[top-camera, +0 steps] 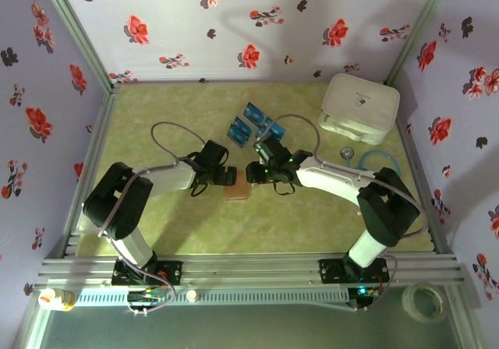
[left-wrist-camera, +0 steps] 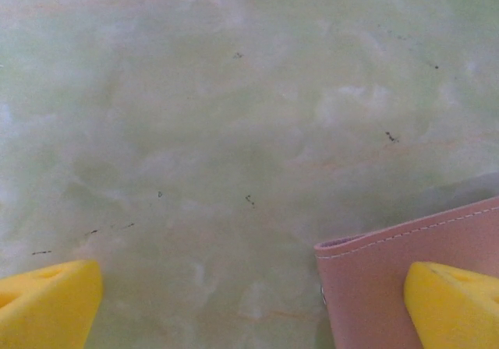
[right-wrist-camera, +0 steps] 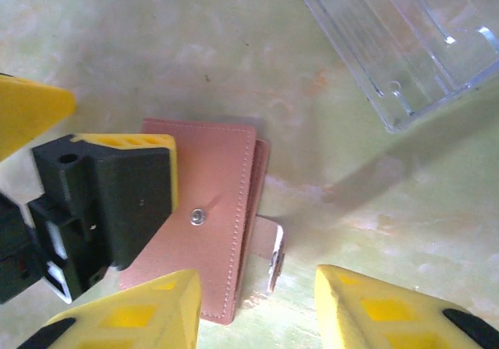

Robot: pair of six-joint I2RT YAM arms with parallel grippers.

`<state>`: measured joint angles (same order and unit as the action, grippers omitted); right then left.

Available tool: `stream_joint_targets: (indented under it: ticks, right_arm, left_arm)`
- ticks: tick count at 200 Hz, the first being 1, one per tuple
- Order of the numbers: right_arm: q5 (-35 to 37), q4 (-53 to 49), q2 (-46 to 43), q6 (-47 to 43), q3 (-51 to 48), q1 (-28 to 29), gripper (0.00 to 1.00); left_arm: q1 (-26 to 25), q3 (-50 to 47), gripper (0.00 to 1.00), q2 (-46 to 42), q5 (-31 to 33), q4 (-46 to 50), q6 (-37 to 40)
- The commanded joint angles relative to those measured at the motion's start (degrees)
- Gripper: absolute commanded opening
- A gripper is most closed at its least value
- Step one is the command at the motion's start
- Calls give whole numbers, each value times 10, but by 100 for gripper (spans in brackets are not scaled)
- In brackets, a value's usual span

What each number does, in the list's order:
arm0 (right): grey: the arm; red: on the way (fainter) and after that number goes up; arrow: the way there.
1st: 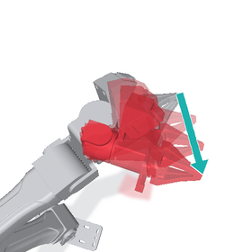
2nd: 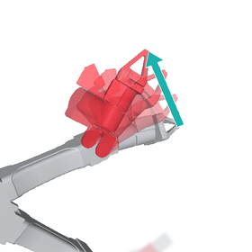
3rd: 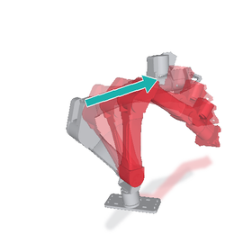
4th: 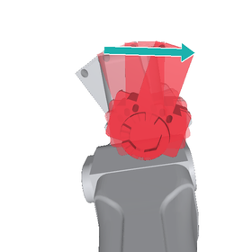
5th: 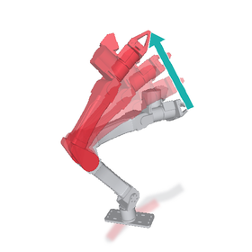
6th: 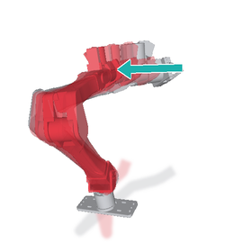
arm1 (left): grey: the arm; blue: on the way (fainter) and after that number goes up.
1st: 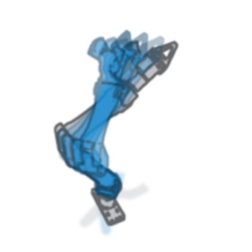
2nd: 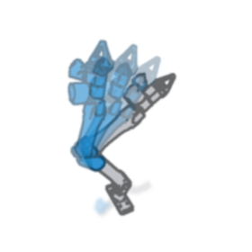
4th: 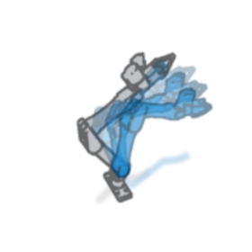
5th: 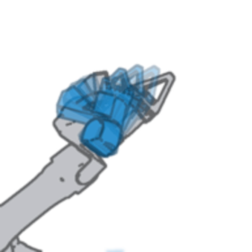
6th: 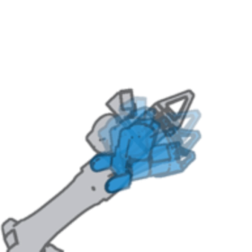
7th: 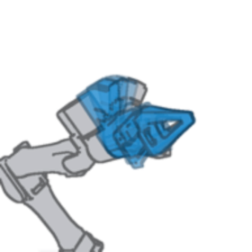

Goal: Put the credit cards into the card holder

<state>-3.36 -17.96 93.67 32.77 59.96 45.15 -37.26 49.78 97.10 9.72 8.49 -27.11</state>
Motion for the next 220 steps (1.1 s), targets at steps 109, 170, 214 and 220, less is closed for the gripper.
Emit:
stream_joint_targets:
  ticks: [109,170,214,220]
  right_arm:
    - [-6,-3,61,-13,26,-14,20]
    - [-26,20,57,-2,8,-17,12]
    - [-31,26,52,3,-1,-19,14]
    - [-32,27,50,3,-2,-19,14]
  left_arm:
    - [-6,-14,100,10,36,39,0]
    - [-6,-15,100,10,38,40,1]
    - [-6,-16,100,9,39,40,0]
    - [-6,-16,100,9,38,41,0]
